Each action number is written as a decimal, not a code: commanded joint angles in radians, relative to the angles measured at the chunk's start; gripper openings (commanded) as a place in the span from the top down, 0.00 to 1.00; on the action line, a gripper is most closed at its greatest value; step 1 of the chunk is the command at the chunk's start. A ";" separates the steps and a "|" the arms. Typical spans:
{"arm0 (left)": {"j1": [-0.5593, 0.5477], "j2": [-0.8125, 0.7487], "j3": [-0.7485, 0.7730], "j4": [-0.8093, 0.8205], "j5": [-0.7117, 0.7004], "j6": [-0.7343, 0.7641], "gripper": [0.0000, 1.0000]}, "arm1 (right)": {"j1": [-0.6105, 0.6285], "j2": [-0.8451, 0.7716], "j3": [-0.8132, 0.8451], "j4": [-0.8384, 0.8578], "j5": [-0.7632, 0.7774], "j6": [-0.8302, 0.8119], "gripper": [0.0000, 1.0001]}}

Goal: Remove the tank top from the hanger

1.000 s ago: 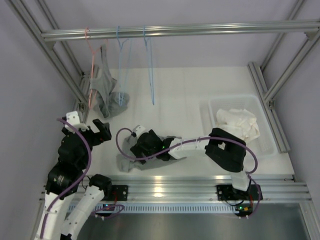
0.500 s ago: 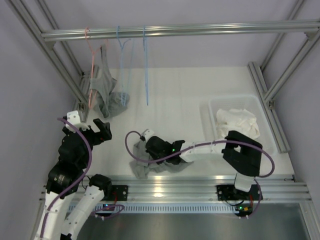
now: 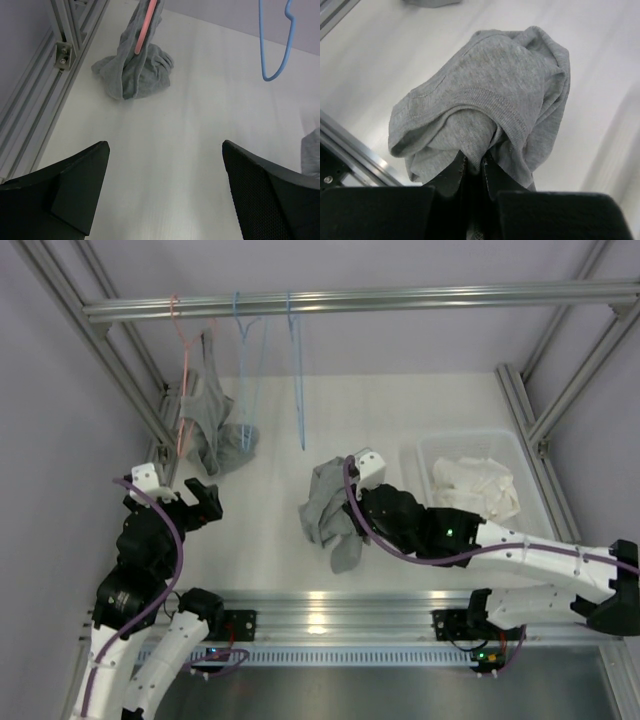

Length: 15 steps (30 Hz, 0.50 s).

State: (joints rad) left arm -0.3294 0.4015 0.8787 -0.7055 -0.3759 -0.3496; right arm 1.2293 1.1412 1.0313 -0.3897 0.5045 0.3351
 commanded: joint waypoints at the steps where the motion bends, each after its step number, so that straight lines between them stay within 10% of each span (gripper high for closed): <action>1: 0.001 -0.007 -0.004 0.049 -0.015 -0.012 0.01 | -0.031 -0.055 0.116 -0.162 0.152 -0.039 1.00; 15: 0.003 0.000 -0.006 0.051 -0.008 -0.009 0.01 | -0.598 -0.173 0.337 -0.311 -0.038 -0.222 1.00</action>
State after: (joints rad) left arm -0.3294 0.4015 0.8749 -0.7040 -0.3828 -0.3504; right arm 0.7311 0.9779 1.3254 -0.6453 0.5404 0.1741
